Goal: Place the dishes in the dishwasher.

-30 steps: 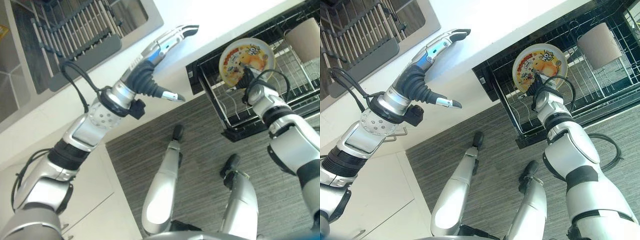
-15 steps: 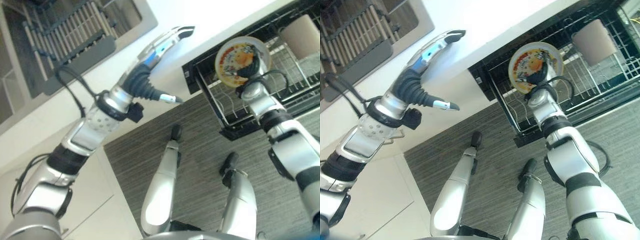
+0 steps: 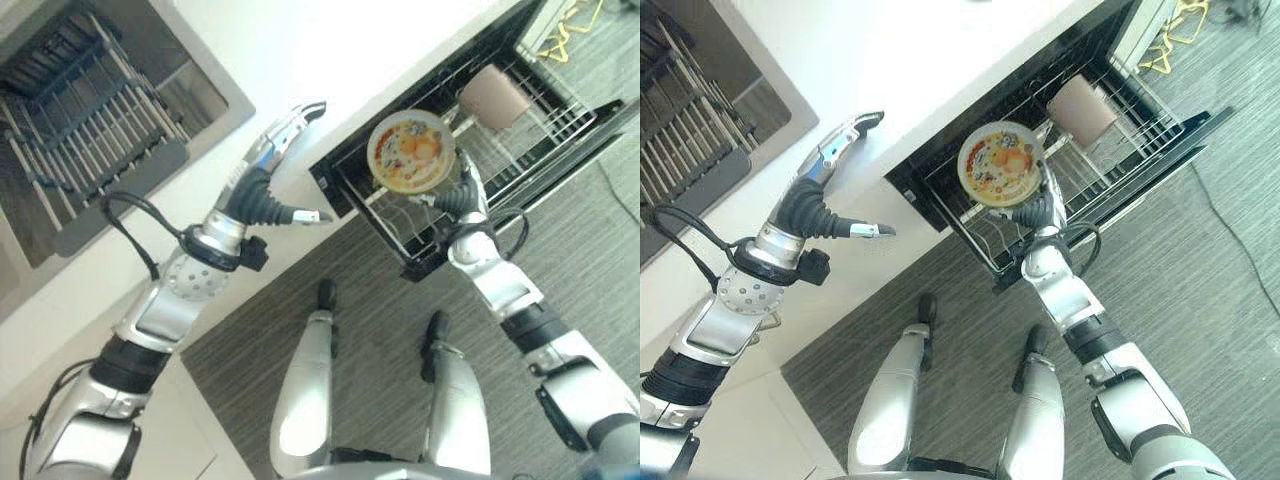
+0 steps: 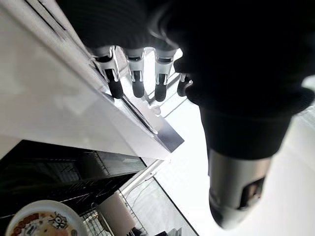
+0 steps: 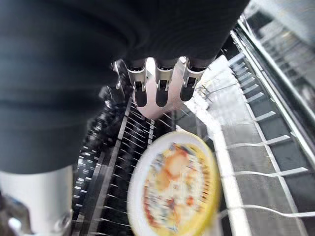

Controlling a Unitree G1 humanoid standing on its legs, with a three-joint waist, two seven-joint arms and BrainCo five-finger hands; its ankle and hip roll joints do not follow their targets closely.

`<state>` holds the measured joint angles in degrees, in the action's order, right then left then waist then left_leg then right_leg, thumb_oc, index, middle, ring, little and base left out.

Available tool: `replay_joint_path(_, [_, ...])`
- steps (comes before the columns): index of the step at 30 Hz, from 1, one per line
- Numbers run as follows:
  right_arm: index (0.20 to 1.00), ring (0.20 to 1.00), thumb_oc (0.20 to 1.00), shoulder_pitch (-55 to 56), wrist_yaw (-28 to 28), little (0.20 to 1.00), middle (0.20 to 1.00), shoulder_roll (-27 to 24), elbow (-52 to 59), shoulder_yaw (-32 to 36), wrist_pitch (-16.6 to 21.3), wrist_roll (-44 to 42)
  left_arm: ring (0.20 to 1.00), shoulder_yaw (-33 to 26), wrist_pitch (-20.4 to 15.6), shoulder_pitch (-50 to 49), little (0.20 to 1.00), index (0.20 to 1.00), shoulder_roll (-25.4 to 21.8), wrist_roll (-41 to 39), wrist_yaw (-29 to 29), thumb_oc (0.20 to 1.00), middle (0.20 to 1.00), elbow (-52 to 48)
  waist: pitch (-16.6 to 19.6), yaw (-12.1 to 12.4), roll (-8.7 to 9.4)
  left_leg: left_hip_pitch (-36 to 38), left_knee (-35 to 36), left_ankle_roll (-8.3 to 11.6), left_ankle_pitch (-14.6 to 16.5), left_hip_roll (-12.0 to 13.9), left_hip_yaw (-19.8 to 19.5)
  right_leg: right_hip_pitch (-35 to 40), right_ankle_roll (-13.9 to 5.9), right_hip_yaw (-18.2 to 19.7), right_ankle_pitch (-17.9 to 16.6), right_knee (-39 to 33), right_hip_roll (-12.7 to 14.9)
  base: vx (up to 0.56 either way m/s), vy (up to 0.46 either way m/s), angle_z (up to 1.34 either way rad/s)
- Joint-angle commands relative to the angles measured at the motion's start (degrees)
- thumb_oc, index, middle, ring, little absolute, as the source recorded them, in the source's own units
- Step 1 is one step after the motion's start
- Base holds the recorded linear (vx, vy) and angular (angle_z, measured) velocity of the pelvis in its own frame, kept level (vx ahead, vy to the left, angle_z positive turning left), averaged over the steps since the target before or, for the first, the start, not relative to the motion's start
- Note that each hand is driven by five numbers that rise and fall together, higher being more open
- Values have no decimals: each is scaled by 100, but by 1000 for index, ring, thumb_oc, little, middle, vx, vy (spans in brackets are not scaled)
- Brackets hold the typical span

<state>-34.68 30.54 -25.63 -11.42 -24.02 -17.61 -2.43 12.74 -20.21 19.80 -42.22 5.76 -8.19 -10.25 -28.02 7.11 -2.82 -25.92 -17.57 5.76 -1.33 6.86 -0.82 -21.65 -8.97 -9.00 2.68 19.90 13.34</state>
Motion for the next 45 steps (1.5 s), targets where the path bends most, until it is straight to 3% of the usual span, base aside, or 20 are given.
replay_joint_path(1, [1000, 1000, 1000, -7, -187, 1000, 1000, 48, 606, 368, 863, -295, 1000, -214, -31, 66, 1000, 1000, 143, 84, 23, 1000, 1000, 22, -178, 38, 96, 925, 868, -379, -213, -209, 183, 662, 455, -292, 292, 257, -283, 138, -20, -6])
replay_joint_path(4, [1000, 1000, 1000, 569, -417, 1000, 1000, -68, 1068, 506, 1186, -592, 1000, -164, 24, -360, 1000, 1000, 307, 161, 70, 1000, 1000, 31, 190, -49, 125, 1488, 1151, -340, -254, -116, 247, 1319, 440, -350, 160, -270, -277, 173, 7, -3])
replay_joint_path(10, [1000, 1000, 1000, 1388, -852, 1000, 1000, -48, 1294, 602, 1329, -1057, 1000, -146, -29, -808, 1000, 1000, 459, 80, 384, 1000, 1000, 113, 1016, -84, 263, 2132, 1614, -297, -279, -34, 323, 2154, 326, -439, -29, -1063, -280, 176, -42, -1])
replay_joint_path(15, [1000, 1000, 1000, 1861, -979, 1000, 1000, 12, 1483, 846, 1164, -1160, 1000, -421, -211, -1066, 1000, 1000, 563, -68, 400, 1000, 1000, -47, 1746, -143, 338, 2626, 1994, -264, -314, 14, 390, 2666, 220, -465, -218, -1594, -275, 116, -31, -6])
replay_joint_path(22, [1000, 1000, 1000, 2263, -561, 1000, 1000, -20, 1552, 1444, 1012, -1207, 1000, -884, -170, -1346, 1000, 1000, 666, -647, 860, 1000, 1000, -338, 2193, -276, 329, 3048, 2218, -247, -237, 48, 377, 2941, 226, -365, -233, -1791, -377, 56, -18, -2])
replay_joint_path(27, [1000, 1000, 1000, 2665, -439, 1000, 1000, -94, 1493, 2104, 1224, -1318, 1000, -1033, -64, -1626, 1000, 1000, 731, -1114, 1213, 1000, 1000, -287, 2283, -451, 331, 3111, 2257, -207, -225, 143, 485, 2957, 214, -314, -296, -1903, -398, -6, -44, -7])
replay_joint_path(31, [1000, 1000, 1000, 3343, -461, 1000, 1000, 28, 1085, 2768, 1696, -1925, 1000, -970, -87, -2151, 1000, 1000, 753, -1028, 1615, 1000, 1000, -290, 2245, -631, 334, 3148, 2257, -187, -227, 202, 601, 2883, 246, -212, -278, -1822, -465, 22, -68, -16])
replay_joint_path(36, [1000, 1000, 1000, 3659, -149, 1000, 1000, 482, -207, 2782, 3236, -2137, 1000, -723, -430, -2440, 1000, 1000, 519, -726, 1286, 1000, 1000, 5, 2060, -753, 229, 3291, 2142, -320, -124, 157, 756, 2774, 326, -162, -54, -1370, -531, 47, -26, -10])
replay_joint_path(37, [1000, 1000, 1000, 3656, -158, 1000, 1000, 497, -252, 2772, 3258, -2207, 1000, -710, -447, -2429, 1000, 1000, 514, -707, 1261, 1000, 1000, 22, 2049, -753, 222, 3287, 2114, -327, -109, 152, 758, 2760, 333, -162, -29, -1323, -535, 25, 14, -8])
replay_joint_path(38, [1000, 1000, 1000, 3642, -237, 1000, 1000, 549, -500, 2754, 3424, -2479, 1000, -667, -494, -2395, 1000, 1000, 494, -660, 1167, 1000, 1000, 52, 2007, -754, 186, 3265, 2018, -355, -58, 127, 749, 2719, 359, -166, 43, -1180, -550, -6, 23, -11])
replay_joint_path(40, [1000, 1000, 1000, 3507, -891, 1000, 1000, 702, -1520, 2750, 3902, -3497, 1000, -482, -603, -2029, 1000, 1000, 445, -422, 794, 1000, 1000, 161, 1655, -701, 49, 2855, 1131, -414, 241, 12, 598, 2333, 494, -229, 393, -251, -526, -73, 18, 8])
replay_joint_path(45, [1000, 1000, 1000, 3142, -1480, 1000, 1000, 863, -2281, 2548, 3950, -4253, 1000, -342, -630, -1577, 1000, 1000, 520, -192, 633, 1000, 1000, 168, 1358, -529, -117, 2241, 232, -348, 451, -3, 412, 2032, 634, -327, 826, 610, -350, -118, -8, 24])
